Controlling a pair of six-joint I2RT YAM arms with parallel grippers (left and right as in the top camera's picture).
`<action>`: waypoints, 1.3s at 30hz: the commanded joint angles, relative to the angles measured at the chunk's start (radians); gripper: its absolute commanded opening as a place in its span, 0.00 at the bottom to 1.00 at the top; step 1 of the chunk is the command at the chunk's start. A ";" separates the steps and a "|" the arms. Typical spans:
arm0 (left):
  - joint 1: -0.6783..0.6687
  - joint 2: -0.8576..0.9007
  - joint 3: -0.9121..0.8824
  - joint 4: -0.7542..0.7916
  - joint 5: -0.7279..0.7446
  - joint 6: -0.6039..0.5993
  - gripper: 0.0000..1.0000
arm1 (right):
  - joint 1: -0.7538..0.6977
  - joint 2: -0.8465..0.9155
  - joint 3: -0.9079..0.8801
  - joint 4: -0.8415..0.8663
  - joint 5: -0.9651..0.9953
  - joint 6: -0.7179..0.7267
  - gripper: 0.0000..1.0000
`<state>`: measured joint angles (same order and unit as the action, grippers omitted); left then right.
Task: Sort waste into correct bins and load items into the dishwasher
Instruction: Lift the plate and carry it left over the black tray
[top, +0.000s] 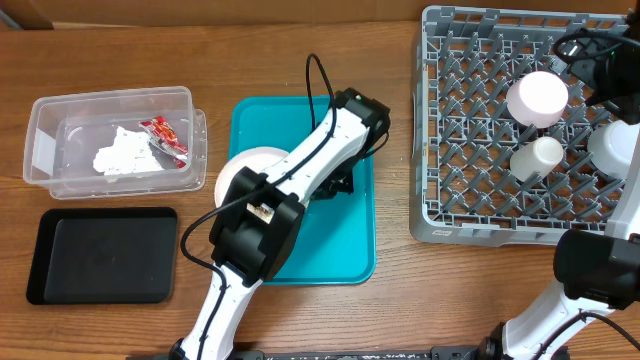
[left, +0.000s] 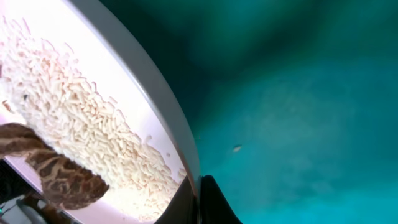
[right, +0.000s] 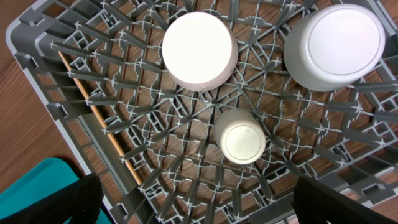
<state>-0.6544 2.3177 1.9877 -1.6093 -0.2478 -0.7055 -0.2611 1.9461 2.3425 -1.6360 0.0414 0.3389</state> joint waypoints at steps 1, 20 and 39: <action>-0.022 0.008 0.083 -0.056 -0.051 -0.062 0.04 | 0.002 -0.020 0.019 0.003 0.010 -0.006 1.00; 0.054 -0.315 0.111 -0.081 0.005 -0.034 0.04 | 0.002 -0.020 0.019 0.003 0.010 -0.006 1.00; 0.332 -0.460 -0.218 -0.081 0.006 0.003 0.04 | 0.002 -0.020 0.019 0.003 0.010 -0.006 1.00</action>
<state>-0.3676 1.8740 1.7924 -1.6836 -0.2317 -0.7227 -0.2611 1.9461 2.3425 -1.6356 0.0418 0.3389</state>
